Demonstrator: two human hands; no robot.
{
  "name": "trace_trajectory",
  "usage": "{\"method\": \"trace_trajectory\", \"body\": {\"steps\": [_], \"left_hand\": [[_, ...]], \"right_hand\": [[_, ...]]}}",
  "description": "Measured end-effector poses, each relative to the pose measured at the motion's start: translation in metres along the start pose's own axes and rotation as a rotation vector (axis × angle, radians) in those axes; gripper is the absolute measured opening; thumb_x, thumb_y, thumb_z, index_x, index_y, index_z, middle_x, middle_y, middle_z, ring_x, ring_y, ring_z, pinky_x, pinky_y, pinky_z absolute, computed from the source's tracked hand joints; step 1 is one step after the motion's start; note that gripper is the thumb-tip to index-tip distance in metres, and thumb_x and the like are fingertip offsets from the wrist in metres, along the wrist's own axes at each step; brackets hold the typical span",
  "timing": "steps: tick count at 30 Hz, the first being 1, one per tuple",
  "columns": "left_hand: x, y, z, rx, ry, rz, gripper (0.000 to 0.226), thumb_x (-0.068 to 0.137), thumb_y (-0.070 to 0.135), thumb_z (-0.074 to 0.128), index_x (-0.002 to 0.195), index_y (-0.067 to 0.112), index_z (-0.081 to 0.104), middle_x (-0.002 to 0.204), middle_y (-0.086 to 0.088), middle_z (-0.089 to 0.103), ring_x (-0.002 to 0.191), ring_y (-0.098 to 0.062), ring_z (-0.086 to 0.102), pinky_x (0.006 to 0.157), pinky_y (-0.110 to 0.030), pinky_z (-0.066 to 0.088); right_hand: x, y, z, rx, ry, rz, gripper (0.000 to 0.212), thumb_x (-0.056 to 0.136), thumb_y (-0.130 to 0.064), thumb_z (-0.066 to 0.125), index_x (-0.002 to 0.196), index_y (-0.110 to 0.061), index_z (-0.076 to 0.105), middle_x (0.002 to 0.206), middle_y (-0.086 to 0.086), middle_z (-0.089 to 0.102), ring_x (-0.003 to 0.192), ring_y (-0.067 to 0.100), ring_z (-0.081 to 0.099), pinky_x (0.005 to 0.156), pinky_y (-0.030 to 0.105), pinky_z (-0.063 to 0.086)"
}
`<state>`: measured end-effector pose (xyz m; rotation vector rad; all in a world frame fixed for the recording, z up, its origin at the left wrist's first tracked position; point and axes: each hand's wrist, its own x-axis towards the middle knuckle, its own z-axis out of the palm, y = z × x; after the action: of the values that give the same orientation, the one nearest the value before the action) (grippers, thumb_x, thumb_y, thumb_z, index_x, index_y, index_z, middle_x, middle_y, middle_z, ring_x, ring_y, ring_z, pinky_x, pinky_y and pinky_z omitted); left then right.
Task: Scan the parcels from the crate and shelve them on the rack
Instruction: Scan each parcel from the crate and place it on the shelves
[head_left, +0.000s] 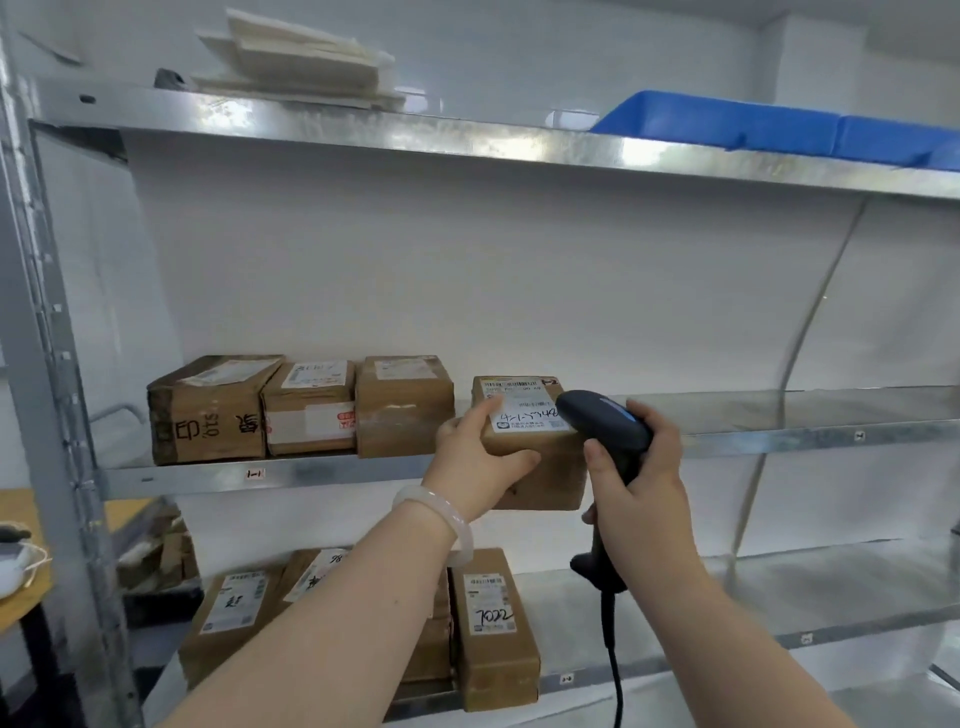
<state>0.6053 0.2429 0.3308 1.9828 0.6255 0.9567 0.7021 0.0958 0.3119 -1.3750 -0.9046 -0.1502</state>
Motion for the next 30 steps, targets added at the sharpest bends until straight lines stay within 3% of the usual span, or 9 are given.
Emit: {"method": "trace_trajectory", "body": {"steps": [4, 7, 10, 13, 17, 20, 24, 28, 30], "left_hand": [[0.021, -0.006, 0.012, 0.075, 0.105, -0.006, 0.087, 0.086, 0.037, 0.075, 0.155, 0.036, 0.022, 0.149, 0.0, 0.037, 0.121, -0.015, 0.049, 0.085, -0.019, 0.046], [0.031, -0.008, 0.015, 0.238, 0.13, -0.02, 0.09, 0.087, 0.044, 0.072, 0.156, 0.037, 0.014, 0.147, 0.003, 0.044, 0.128, -0.018, 0.051, 0.096, -0.029, 0.048], [0.041, -0.008, 0.015, 0.498, 0.223, -0.052, 0.091, 0.087, 0.057, 0.066, 0.157, 0.038, 0.011, 0.145, 0.001, 0.042, 0.13, -0.022, 0.047, 0.099, -0.038, 0.048], [0.048, -0.009, 0.015, 0.794, 0.368, -0.04, 0.086, 0.086, 0.068, 0.057, 0.155, 0.039, 0.014, 0.142, -0.004, 0.04, 0.129, -0.026, 0.042, 0.098, -0.041, 0.044], [0.059, -0.009, 0.019, 0.939, 0.538, 0.032, 0.079, 0.085, 0.068, 0.056, 0.152, 0.041, 0.023, 0.149, -0.003, 0.032, 0.136, -0.028, 0.027, 0.108, -0.044, 0.03], [0.07, -0.01, 0.023, 1.006, 0.539, 0.002, 0.084, 0.086, 0.069, 0.054, 0.154, 0.045, 0.011, 0.162, -0.002, 0.011, 0.149, -0.031, 0.002, 0.117, -0.052, 0.008], [0.083, -0.014, 0.024, 1.059, 0.5, -0.07, 0.089, 0.088, 0.071, 0.049, 0.156, 0.044, -0.003, 0.167, -0.001, -0.005, 0.151, -0.031, -0.014, 0.119, -0.058, -0.007], [0.093, -0.017, 0.026, 1.071, 0.489, -0.113, 0.089, 0.091, 0.068, 0.049, 0.156, 0.043, -0.006, 0.167, -0.002, -0.01, 0.151, -0.031, -0.017, 0.118, -0.06, -0.013], [0.092, -0.018, 0.026, 1.072, 0.485, -0.113, 0.088, 0.091, 0.067, 0.049, 0.156, 0.044, -0.006, 0.167, -0.002, -0.011, 0.151, -0.031, -0.017, 0.118, -0.061, -0.013]], "right_hand": [[0.035, 0.018, 0.007, 0.045, -0.07, 0.038, 0.043, 0.096, -0.031, 0.059, 0.12, -0.055, 0.032, 0.105, -0.008, 0.064, 0.072, 0.021, 0.067, 0.055, 0.02, 0.047], [0.053, 0.029, 0.013, 0.074, -0.106, 0.05, 0.042, 0.096, -0.03, 0.059, 0.121, -0.053, 0.033, 0.108, -0.012, 0.061, 0.076, 0.025, 0.067, 0.057, 0.025, 0.05], [0.07, 0.043, 0.02, 0.103, -0.15, 0.071, 0.043, 0.096, -0.032, 0.06, 0.122, -0.052, 0.033, 0.107, -0.019, 0.057, 0.068, 0.024, 0.067, 0.048, 0.02, 0.05], [0.083, 0.051, 0.029, 0.103, -0.18, 0.054, 0.043, 0.096, -0.034, 0.059, 0.119, -0.057, 0.031, 0.104, -0.02, 0.058, 0.063, 0.019, 0.067, 0.055, 0.029, 0.055], [0.105, 0.059, 0.043, 0.086, -0.219, 0.046, 0.041, 0.096, -0.038, 0.058, 0.122, -0.055, 0.031, 0.105, -0.02, 0.06, 0.082, 0.029, 0.068, 0.076, 0.042, 0.056], [0.12, 0.065, 0.051, 0.079, -0.228, 0.056, 0.042, 0.096, -0.038, 0.057, 0.126, -0.051, 0.03, 0.102, -0.02, 0.06, 0.082, 0.029, 0.068, 0.076, 0.045, 0.057], [0.132, 0.077, 0.057, 0.082, -0.228, 0.039, 0.044, 0.097, -0.035, 0.057, 0.13, -0.047, 0.03, 0.101, -0.019, 0.06, 0.085, 0.026, 0.067, 0.072, 0.04, 0.056], [0.136, 0.081, 0.065, 0.085, -0.242, 0.008, 0.045, 0.098, -0.032, 0.057, 0.134, -0.043, 0.031, 0.107, -0.011, 0.06, 0.083, 0.003, 0.058, 0.052, 0.01, 0.042], [0.131, 0.079, 0.063, 0.131, -0.239, -0.014, 0.044, 0.098, -0.03, 0.057, 0.13, -0.046, 0.033, 0.107, -0.014, 0.058, 0.085, 0.004, 0.059, 0.051, 0.011, 0.047]]}}
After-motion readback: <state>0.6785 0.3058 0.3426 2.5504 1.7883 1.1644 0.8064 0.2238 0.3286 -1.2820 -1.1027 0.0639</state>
